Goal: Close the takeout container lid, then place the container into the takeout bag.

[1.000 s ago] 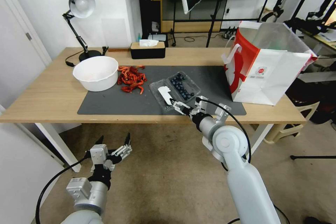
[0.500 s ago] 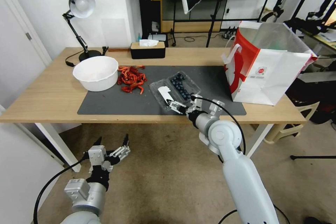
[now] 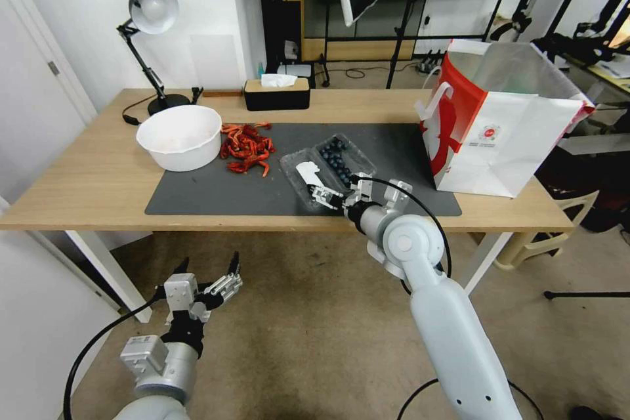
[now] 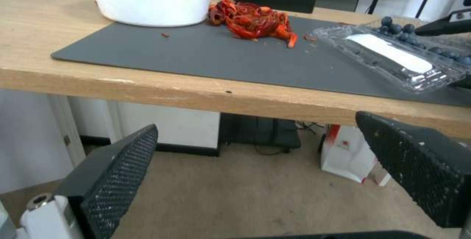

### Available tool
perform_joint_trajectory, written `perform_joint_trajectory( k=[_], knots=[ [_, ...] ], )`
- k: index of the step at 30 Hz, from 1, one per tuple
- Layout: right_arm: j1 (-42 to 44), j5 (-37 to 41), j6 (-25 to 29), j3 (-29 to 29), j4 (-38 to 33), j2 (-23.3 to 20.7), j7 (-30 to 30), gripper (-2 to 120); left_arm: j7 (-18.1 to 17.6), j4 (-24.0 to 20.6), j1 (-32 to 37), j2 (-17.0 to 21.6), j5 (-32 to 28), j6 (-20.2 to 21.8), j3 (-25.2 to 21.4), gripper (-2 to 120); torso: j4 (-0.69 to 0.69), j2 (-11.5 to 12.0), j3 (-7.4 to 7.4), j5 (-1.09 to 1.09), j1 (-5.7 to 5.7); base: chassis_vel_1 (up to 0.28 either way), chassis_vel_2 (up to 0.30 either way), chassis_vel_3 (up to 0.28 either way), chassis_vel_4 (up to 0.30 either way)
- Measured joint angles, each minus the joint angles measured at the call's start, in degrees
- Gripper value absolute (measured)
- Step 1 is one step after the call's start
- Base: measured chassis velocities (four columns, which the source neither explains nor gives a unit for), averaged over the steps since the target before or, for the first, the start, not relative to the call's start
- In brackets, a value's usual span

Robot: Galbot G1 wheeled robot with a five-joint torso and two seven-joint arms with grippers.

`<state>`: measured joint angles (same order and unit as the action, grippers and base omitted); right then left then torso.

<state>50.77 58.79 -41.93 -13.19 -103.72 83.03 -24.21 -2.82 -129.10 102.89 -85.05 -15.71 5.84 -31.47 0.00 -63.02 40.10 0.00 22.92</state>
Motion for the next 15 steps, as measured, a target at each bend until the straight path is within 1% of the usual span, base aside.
perform_joint_trajectory(
  k=[15],
  knots=[
    [-1.11, 1.32, 0.08, 0.51, 1.3, 0.32, -0.92, 100, -0.09, 0.02, 0.02, -0.05, -0.01, -0.18, -0.13, 100, -0.01, 0.0, 0.0, 0.0, 0.0, 0.0, 0.0, 0.0, 0.0]
  ],
)
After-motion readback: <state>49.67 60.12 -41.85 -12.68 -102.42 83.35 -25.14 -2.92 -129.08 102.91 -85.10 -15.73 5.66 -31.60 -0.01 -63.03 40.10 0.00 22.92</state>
